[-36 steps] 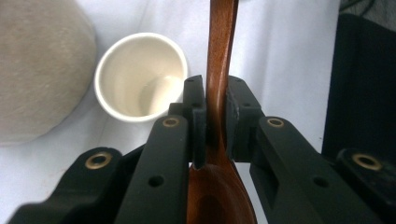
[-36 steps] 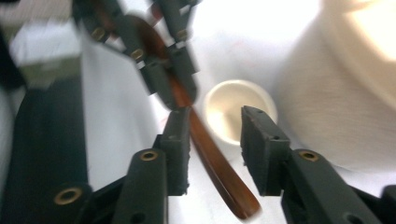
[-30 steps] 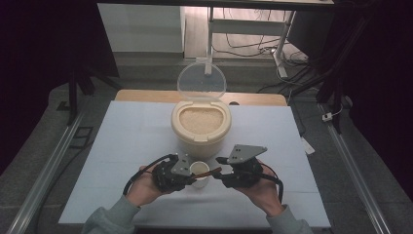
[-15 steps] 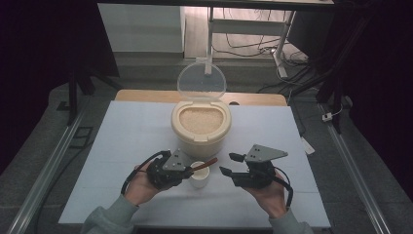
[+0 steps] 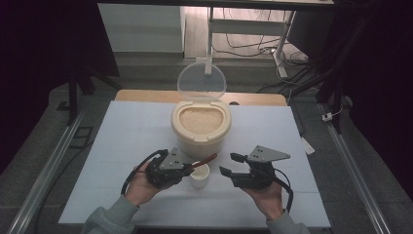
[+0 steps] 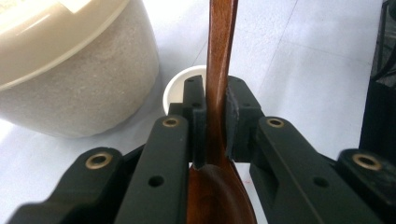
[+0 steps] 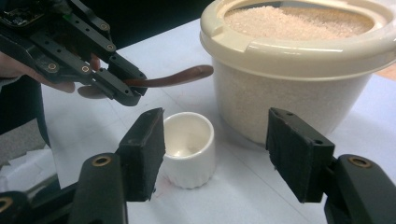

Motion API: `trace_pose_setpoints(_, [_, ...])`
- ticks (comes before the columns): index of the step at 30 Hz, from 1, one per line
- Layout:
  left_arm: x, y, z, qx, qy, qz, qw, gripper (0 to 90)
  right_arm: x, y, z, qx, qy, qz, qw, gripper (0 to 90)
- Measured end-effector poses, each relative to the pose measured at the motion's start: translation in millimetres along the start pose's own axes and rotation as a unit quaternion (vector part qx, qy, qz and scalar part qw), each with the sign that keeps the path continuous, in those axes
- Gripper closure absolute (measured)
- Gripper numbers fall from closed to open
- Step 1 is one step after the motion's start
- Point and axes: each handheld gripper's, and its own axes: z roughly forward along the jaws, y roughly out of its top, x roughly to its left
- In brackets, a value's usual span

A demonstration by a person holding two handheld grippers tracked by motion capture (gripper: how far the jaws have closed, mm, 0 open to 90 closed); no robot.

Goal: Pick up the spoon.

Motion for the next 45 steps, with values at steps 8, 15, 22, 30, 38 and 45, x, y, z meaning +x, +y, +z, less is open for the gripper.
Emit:
trace_pose_setpoints(8, [-6.6, 1.6, 7.0, -0.009, 0.009, 0.0, 0.9999, 79.3, 6.1, -3.3, 9.8, -0.008, 0.013, 0.033, 0.9993, 35.3])
trace_pose_setpoints(15, [-13.2, 2.6, 12.8, -0.014, 0.02, 0.005, 0.9997, 79.3, 14.0, -4.2, 18.5, -0.015, 0.012, 0.056, 0.9983, 35.6])
trace_pose_setpoints(22, [-21.0, 4.8, 18.3, -0.013, 0.031, 0.016, 0.9993, 79.2, 17.8, -6.4, 24.7, -0.029, 0.002, 0.087, 0.9958, 39.5])
trace_pose_setpoints(30, [-32.1, 6.7, 24.9, -0.008, 0.054, 0.04, 0.9977, 79.1, 17.5, -10.5, 27.1, -0.05, 0.006, 0.121, 0.9914, 55.3])
trace_pose_setpoints(38, [-34.9, 6.3, 26.5, -0.01, 0.072, 0.043, 0.9964, 79.0, 17.2, -10.3, 25.6, -0.065, 0.029, 0.136, 0.9881, 66.9])
trace_pose_setpoints(45, [-34.6, 5.5, 24.3, -0.011, 0.068, 0.041, 0.9968, 77.2, 18.6, -8.4, 22.9, -0.084, 0.074, 0.138, 0.9841, 81.8])
